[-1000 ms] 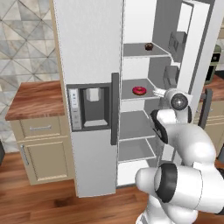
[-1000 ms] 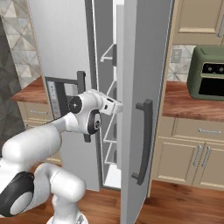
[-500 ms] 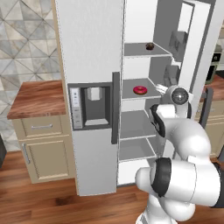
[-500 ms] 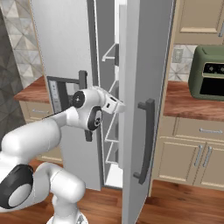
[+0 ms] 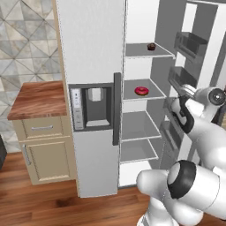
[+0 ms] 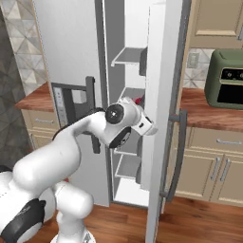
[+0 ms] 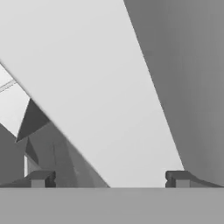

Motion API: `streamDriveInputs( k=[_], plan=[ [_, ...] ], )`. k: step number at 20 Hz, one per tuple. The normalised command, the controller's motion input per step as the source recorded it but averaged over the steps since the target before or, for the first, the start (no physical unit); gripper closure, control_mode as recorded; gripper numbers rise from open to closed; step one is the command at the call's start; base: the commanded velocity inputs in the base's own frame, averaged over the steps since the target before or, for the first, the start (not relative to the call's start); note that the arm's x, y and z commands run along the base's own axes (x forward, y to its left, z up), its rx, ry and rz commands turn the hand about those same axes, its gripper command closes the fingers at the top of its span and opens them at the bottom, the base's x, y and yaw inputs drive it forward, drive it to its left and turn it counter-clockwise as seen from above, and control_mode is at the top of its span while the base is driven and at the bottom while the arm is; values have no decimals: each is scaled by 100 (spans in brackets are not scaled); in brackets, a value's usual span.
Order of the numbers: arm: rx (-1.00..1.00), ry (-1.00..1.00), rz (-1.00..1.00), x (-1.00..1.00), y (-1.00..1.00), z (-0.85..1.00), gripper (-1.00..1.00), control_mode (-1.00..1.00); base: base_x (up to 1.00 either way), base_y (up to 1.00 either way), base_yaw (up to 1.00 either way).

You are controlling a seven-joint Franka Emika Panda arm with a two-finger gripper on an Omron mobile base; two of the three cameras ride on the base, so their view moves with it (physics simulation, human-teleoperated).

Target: Take the cupcake and donut from the fridge and place them on the empty tray on the dining counter.

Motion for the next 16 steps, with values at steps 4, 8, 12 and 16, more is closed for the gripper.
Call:
streamDriveInputs(
  k=[4, 8, 12, 16],
  plan=[
    [20, 0, -1, -17, -91, -1, -100, -100, 0, 0, 0],
    [-13, -12, 9, -41, 27, 72, -100, -100, 0, 0, 0],
    [-24, 5, 12, -56, 58, 100, -100, -100, 0, 0, 0],
    [-5, 45, 19, -23, 88, 82, -100, -100, 0, 0, 0]
  ],
)
